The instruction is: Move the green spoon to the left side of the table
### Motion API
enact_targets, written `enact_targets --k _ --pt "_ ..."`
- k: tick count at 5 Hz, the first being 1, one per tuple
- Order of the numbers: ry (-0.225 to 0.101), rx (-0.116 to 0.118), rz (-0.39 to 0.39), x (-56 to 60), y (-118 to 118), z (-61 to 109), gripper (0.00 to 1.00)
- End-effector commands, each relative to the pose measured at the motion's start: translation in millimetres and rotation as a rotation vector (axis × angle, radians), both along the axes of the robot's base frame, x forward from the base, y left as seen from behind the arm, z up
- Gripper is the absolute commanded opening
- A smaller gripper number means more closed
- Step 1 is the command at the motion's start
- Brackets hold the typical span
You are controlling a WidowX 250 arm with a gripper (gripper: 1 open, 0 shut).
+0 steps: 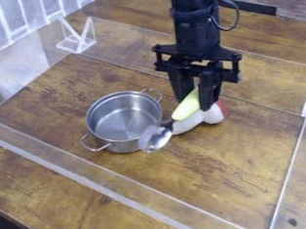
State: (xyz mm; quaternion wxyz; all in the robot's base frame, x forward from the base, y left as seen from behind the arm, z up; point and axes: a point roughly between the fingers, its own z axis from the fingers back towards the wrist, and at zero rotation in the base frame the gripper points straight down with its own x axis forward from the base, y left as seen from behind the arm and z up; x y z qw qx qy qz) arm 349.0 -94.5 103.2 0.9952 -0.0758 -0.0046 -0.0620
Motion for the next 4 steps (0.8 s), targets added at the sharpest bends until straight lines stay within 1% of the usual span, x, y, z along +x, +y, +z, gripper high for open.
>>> enact_targets --k 1,2,3,4 --pt "-0.083 -0.007 -0.078 3.3 5.5 47.8 0.0" --pt "-0.076 0.018 -0.172 0.8 15.8 63.9 0.0" --pt "-0.066 0.05 -0.212 -1.6 32.6 75.1 0.0" --pt "-0.057 0.068 -0.232 -7.0 47.3 73.4 0.0"
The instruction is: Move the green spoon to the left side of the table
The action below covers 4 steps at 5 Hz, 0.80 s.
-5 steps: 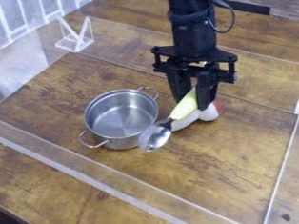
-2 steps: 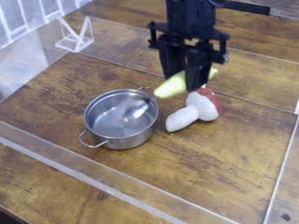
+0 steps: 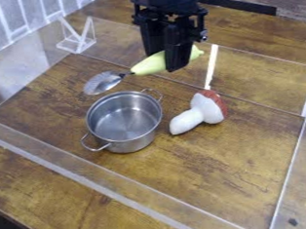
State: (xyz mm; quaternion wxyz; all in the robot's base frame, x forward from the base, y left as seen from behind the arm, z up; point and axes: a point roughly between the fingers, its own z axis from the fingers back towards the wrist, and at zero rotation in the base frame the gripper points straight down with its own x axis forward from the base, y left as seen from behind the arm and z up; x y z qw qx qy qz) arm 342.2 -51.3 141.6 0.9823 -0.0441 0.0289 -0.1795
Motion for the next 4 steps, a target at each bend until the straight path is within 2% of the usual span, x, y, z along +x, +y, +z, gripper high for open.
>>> enact_targets --k 1,2,4 --pt "-0.094 -0.004 0.026 -13.0 14.1 30.4 0.0" --pt "-0.073 0.02 0.038 -25.3 26.3 18.8 0.0" --pt "-0.068 0.069 0.073 -31.3 38.0 24.7 0.0"
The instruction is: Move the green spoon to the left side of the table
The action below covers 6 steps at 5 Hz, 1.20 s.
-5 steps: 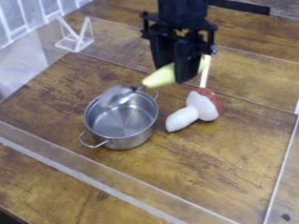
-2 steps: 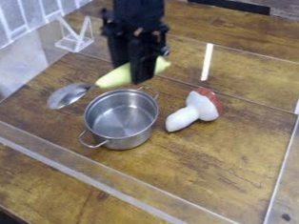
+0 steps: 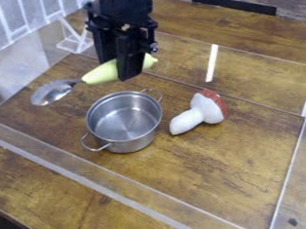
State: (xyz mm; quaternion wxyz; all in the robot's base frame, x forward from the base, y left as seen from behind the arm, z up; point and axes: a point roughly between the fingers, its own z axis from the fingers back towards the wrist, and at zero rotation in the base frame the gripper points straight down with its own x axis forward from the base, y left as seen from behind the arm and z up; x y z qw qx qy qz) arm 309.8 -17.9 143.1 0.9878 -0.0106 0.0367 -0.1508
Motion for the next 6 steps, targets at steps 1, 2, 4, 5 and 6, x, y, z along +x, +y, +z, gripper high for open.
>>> enact_targets --k 1,2,4,5,6 --pt "-0.069 0.015 -0.008 -5.5 20.8 17.1 0.0" --pt "-0.056 0.021 -0.06 -13.8 45.0 11.5 0.0" --pt "-0.063 0.007 0.015 -8.1 92.8 12.7 0.0" --pt "-0.044 -0.016 0.06 -7.8 94.7 -10.3 0.0" --pt "-0.023 -0.04 0.055 -4.1 101.6 -39.9 0.0"
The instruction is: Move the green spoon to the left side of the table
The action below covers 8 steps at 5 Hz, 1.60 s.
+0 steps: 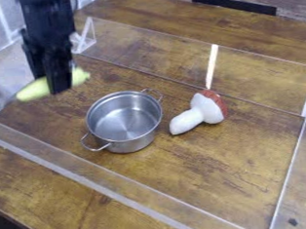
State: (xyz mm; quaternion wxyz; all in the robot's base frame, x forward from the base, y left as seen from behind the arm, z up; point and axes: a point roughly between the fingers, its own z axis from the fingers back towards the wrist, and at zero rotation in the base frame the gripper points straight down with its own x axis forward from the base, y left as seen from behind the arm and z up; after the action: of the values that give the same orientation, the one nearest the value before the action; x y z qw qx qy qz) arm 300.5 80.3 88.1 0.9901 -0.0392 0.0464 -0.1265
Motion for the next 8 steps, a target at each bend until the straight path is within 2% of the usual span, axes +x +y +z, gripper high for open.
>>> enact_targets --k 1,3,5,6,7,8 --pt "-0.036 -0.007 -0.011 15.7 12.9 -7.2 0.0" --pt "-0.029 -0.034 -0.096 36.3 11.5 -3.9 0.0" --pt "-0.009 -0.067 -0.208 37.6 18.7 -32.5 0.0" --pt "-0.007 -0.084 -0.238 41.7 12.7 -28.4 1.0" --pt "-0.013 -0.1 -0.257 43.8 6.6 -14.4 1.0" --pt "-0.022 -0.11 -0.251 45.2 13.9 -11.7 1.0"
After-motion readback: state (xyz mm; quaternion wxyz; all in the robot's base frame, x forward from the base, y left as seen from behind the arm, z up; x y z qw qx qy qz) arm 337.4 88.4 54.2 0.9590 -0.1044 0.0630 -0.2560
